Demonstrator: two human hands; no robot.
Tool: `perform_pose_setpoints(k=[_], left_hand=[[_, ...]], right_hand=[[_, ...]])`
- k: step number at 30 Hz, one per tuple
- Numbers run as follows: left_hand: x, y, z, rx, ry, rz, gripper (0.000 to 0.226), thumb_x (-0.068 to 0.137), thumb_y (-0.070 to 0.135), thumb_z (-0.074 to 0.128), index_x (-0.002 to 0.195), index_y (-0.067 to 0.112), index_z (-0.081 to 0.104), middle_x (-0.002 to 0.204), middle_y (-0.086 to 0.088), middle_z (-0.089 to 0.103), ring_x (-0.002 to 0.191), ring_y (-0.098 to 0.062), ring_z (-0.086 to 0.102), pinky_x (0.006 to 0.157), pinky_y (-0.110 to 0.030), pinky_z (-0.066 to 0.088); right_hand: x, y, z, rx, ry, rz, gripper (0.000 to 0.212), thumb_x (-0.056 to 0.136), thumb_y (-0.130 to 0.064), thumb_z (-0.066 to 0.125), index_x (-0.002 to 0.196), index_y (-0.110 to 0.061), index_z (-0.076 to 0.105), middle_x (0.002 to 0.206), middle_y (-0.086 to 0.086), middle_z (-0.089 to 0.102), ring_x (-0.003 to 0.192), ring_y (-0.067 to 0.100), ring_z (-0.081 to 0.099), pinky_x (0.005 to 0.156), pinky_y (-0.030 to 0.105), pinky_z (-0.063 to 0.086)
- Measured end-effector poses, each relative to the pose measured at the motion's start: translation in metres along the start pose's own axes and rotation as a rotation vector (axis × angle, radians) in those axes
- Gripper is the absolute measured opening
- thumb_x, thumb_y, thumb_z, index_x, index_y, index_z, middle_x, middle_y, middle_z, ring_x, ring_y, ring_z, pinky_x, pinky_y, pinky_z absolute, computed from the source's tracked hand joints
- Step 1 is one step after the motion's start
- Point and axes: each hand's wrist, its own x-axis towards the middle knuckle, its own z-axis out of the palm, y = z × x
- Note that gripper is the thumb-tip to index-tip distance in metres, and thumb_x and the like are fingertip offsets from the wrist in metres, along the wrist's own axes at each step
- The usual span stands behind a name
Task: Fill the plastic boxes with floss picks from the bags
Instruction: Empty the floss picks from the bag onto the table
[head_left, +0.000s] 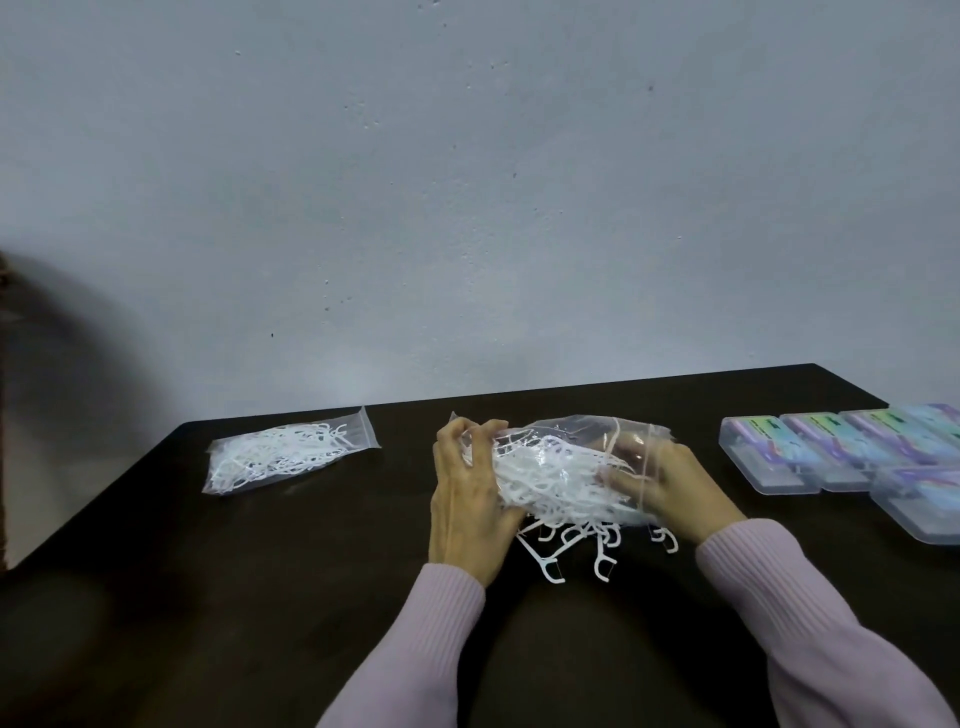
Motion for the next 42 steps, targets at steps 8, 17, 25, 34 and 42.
perform_pose_setpoints(k=[8,17,25,34,42], left_hand=[[0.007,-0.009,-0.010,-0.055,0.010,-0.257,0.074,0.067,0.004,0.079,0.127,0.023,0.040,0.133,-0.002,0.020,0.129,-0.017,0.033,0.092,-0.017,0.035],[0.014,-0.019,-0.022,-0.099,0.109,-0.422,0.067,0.070,0.007,0.079,0.125,0.019,0.042,0.136,-0.007,0.022,0.109,-0.005,0.027,0.093,-0.018,0.031],[0.018,-0.035,-0.026,-0.124,0.245,-0.581,0.064,0.070,0.008,0.080,0.122,0.015,0.044,0.137,-0.011,0.024,0.126,-0.026,0.036,0.089,-0.021,0.032],[0.022,-0.036,-0.027,-0.304,0.265,-0.632,0.062,0.069,0.012,0.081,0.118,0.016,0.045,0.135,-0.010,0.023,0.125,-0.029,0.037,0.105,-0.028,0.031],[0.017,-0.018,-0.018,-0.326,0.228,-0.471,0.063,0.067,0.013,0.083,0.118,0.019,0.045,0.132,-0.005,0.024,0.119,-0.015,0.034,0.108,-0.024,0.019]], right_hand=[[0.002,0.007,-0.010,0.142,0.166,0.093,0.018,0.077,-0.011,0.070,0.094,-0.019,0.069,0.083,-0.007,0.070,0.070,-0.003,0.066,0.062,0.006,0.048],[0.006,0.021,-0.016,0.286,0.213,0.225,0.017,0.078,-0.012,0.070,0.093,-0.020,0.071,0.090,0.002,0.073,0.083,0.015,0.069,0.082,0.031,0.054],[0.005,0.023,-0.011,-0.045,0.001,0.334,0.025,0.084,-0.013,0.065,0.109,-0.016,0.066,0.089,-0.004,0.065,0.075,0.001,0.059,0.061,0.009,0.041],[0.004,0.017,-0.004,-0.230,0.021,0.168,0.019,0.084,-0.019,0.065,0.100,-0.030,0.062,0.102,-0.014,0.058,0.092,-0.002,0.051,0.086,0.016,0.038],[-0.002,-0.005,0.010,0.507,-0.149,0.133,0.022,0.093,-0.005,0.046,0.109,-0.020,0.051,0.111,0.006,0.060,0.086,0.024,0.069,0.066,0.027,0.056]])
